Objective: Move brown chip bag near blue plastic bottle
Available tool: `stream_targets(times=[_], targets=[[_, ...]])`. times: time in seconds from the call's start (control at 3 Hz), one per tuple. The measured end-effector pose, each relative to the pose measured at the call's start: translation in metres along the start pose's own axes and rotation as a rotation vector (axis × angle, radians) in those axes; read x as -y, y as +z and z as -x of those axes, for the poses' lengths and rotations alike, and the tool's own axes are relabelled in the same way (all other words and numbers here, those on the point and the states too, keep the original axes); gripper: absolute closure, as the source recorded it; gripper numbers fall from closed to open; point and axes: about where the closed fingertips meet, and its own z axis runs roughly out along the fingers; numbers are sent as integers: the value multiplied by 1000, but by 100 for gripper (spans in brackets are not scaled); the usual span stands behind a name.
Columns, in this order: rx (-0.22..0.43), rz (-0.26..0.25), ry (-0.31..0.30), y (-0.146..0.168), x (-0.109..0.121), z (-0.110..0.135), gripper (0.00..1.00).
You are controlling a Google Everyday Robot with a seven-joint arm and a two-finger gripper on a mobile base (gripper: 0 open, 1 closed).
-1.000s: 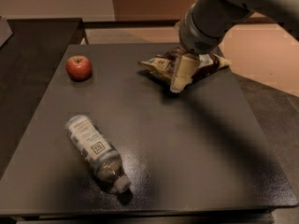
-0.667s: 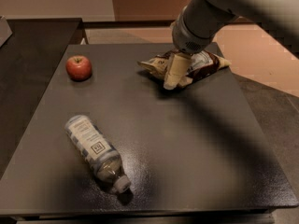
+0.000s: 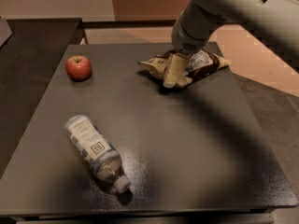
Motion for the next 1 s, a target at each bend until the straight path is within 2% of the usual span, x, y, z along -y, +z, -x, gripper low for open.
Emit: stream_targets(times=[0.67,1.0], targets=[[-29,34,36,19,-7,-13,0],[-39,44,48,25,-9,-17,17]])
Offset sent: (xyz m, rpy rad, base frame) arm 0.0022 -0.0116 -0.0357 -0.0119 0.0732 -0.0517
